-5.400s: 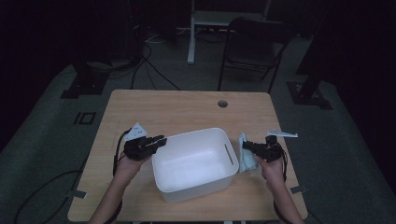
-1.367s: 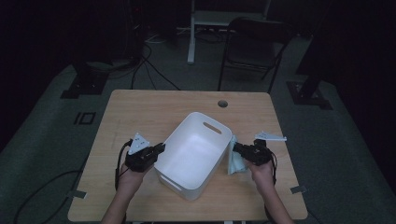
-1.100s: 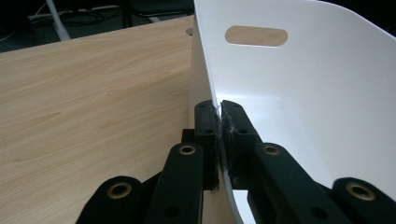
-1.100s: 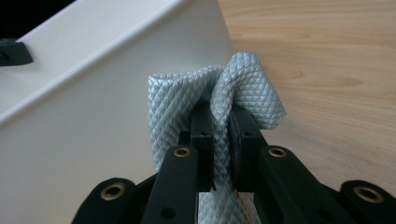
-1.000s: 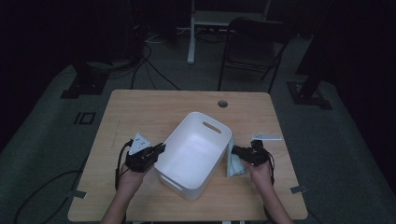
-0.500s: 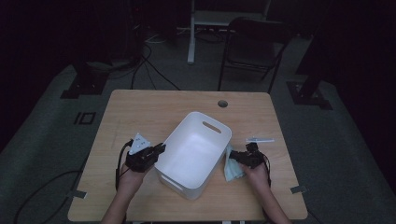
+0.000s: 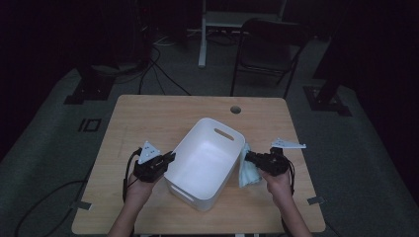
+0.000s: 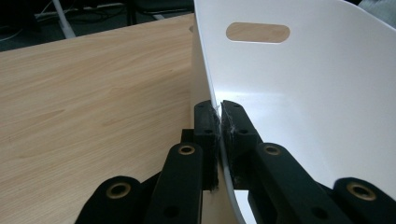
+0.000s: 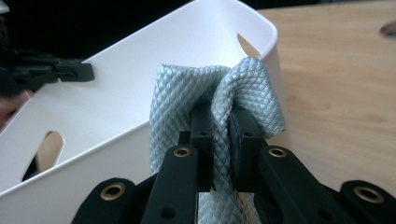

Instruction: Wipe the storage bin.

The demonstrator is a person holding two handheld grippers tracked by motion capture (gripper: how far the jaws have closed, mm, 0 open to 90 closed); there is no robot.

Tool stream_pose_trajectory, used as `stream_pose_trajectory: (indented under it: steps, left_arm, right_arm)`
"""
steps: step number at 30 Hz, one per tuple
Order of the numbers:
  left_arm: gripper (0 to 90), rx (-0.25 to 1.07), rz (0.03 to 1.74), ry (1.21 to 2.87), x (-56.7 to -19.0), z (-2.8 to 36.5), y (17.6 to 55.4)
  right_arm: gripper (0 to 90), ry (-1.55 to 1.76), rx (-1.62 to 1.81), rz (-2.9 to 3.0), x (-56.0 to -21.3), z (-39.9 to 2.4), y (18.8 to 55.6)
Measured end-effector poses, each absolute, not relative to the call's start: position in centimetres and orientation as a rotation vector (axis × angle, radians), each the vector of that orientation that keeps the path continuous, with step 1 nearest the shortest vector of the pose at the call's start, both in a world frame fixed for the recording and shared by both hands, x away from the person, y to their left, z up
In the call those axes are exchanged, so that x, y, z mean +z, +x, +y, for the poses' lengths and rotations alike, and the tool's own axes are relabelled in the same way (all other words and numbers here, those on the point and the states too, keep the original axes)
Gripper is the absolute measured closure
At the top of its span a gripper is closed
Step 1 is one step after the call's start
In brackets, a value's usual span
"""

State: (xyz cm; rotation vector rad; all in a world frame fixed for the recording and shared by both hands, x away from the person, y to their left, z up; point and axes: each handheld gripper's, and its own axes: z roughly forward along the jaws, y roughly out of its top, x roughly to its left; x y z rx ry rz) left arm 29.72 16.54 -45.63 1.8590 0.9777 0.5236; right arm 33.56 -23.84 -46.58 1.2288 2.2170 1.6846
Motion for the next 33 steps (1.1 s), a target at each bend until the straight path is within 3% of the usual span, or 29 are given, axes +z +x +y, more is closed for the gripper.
stream_pose_trajectory:
  steps: [33]
  left_arm:
    - [84.7, 0.526, 0.965, 1.863, -45.7, 16.4, 29.6]
  right_arm:
    - [80.2, 1.289, 1.610, 2.199, -49.0, -23.4, 34.3]
